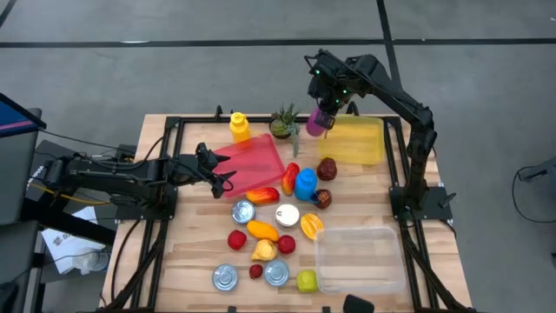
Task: Pick & Place Food Item
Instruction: Put the purple water bottle into the yellow bin
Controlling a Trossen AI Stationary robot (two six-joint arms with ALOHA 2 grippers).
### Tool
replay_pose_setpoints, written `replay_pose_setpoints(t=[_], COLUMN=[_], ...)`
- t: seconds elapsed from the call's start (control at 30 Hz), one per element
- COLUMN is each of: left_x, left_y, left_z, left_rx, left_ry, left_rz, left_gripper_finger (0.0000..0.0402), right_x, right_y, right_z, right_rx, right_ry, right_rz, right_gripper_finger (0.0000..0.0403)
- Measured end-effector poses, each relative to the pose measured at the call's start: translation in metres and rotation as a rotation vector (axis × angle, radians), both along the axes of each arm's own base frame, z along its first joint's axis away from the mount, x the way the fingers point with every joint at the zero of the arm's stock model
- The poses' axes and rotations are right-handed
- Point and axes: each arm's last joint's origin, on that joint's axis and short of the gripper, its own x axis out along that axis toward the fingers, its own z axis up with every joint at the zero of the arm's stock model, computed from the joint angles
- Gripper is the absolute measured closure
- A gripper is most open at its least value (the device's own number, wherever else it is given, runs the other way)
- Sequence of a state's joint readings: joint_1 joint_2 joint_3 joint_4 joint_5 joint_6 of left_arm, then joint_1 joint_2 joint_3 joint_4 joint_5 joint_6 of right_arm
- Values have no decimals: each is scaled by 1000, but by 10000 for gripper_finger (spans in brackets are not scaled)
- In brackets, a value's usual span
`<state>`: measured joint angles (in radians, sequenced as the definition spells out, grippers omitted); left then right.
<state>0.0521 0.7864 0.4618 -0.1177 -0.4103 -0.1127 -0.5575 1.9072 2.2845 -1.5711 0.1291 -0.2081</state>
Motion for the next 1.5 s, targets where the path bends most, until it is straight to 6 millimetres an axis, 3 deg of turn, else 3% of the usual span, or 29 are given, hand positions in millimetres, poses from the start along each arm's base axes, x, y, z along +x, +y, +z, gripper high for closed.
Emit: replay_pose_setpoints(t=[0.27,0.6,0.87,1.5], left_x=[1,1,1,1], left_y=[-1,-1,-1,-1], left_z=[1,1,1,1], left_rx=[-19,-19,-19,-19], left_ry=[-16,-16,-15,-15], left_rz=[-41,-42,-41,-41], left_gripper_finger=[152,152,152,152], right_x=[-11,-18,-15,4], right_y=[-26,-42,-38,-18], right_z=[-14,-36,-52,-68], right_rx=[53,136,181,217], right_ry=[26,72,124,140], right_rz=[-81,-112,-95,-23], right_gripper_finger=[368,368,368,365])
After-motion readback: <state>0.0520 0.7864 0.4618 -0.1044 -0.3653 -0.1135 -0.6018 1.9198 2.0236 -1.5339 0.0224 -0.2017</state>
